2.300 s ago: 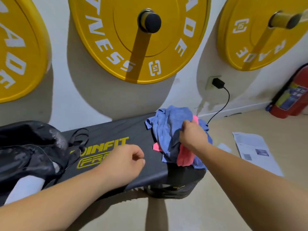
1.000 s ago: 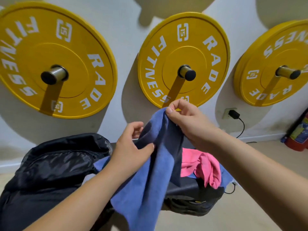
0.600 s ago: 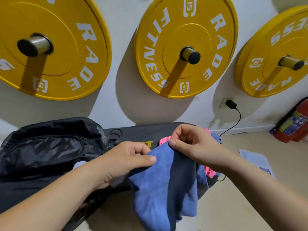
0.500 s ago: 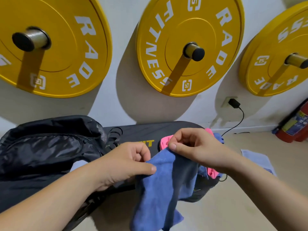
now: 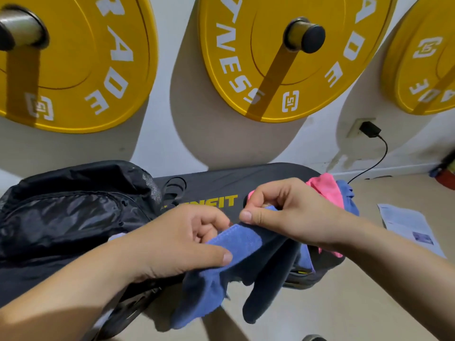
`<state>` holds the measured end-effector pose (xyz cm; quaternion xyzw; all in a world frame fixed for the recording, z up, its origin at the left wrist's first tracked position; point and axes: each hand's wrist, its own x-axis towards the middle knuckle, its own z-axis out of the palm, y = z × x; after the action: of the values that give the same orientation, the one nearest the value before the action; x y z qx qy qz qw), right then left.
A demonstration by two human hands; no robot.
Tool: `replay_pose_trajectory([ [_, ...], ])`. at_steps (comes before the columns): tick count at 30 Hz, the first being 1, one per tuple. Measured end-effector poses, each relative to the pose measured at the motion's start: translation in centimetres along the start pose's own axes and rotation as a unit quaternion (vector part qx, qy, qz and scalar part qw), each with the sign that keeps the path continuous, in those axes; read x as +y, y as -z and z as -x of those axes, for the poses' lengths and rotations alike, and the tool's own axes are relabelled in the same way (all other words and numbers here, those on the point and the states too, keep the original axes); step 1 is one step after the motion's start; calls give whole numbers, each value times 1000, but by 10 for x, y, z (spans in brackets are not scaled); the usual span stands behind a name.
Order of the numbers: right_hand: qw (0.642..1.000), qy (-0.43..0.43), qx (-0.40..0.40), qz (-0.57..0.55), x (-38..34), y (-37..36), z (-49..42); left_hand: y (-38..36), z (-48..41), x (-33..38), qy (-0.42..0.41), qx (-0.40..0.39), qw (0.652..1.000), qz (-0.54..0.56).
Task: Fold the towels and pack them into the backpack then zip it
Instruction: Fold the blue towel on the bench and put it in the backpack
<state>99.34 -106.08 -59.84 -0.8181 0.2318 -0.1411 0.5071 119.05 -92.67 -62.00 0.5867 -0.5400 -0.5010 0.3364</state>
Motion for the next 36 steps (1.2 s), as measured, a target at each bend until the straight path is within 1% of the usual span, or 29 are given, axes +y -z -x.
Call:
replay_pose_trajectory([
  [2,998,1,6,56,4,0,-2,-8,0,-3,6,-24,999,-25],
  [4,996,-2,16,84,8,3,-4,-8,-1,-4,20,-24,999,-38],
  [7,988,-37,77,125,17,13,-6,2,2,-1,44,-21,999,-10],
  [8,985,-60,103,127,22,16,-6,3,4,0,50,-25,998,5],
  [10,978,-112,148,97,35,20,-6,2,6,4,53,-31,998,26],
  [12,969,-153,177,77,48,22,-5,2,7,4,55,-20,998,33],
  [14,961,-174,199,87,58,24,-4,5,8,2,62,-13,998,8],
  [17,944,-206,236,103,66,30,-2,9,9,-10,85,-15,990,-113],
  [19,932,-226,255,120,71,34,-1,13,10,-18,105,8,984,-143],
  [22,925,-238,266,132,78,36,-2,19,8,-26,130,55,974,-177],
  [26,922,-245,265,139,79,32,-5,25,5,-32,153,140,938,-279],
  [28,919,-249,268,146,79,32,-7,32,4,-29,169,169,932,-272],
  [30,912,-259,278,152,81,35,-7,40,6,-25,185,173,934,-252],
  [36,882,-314,312,160,92,40,-2,55,16,-17,201,219,938,-180],
])
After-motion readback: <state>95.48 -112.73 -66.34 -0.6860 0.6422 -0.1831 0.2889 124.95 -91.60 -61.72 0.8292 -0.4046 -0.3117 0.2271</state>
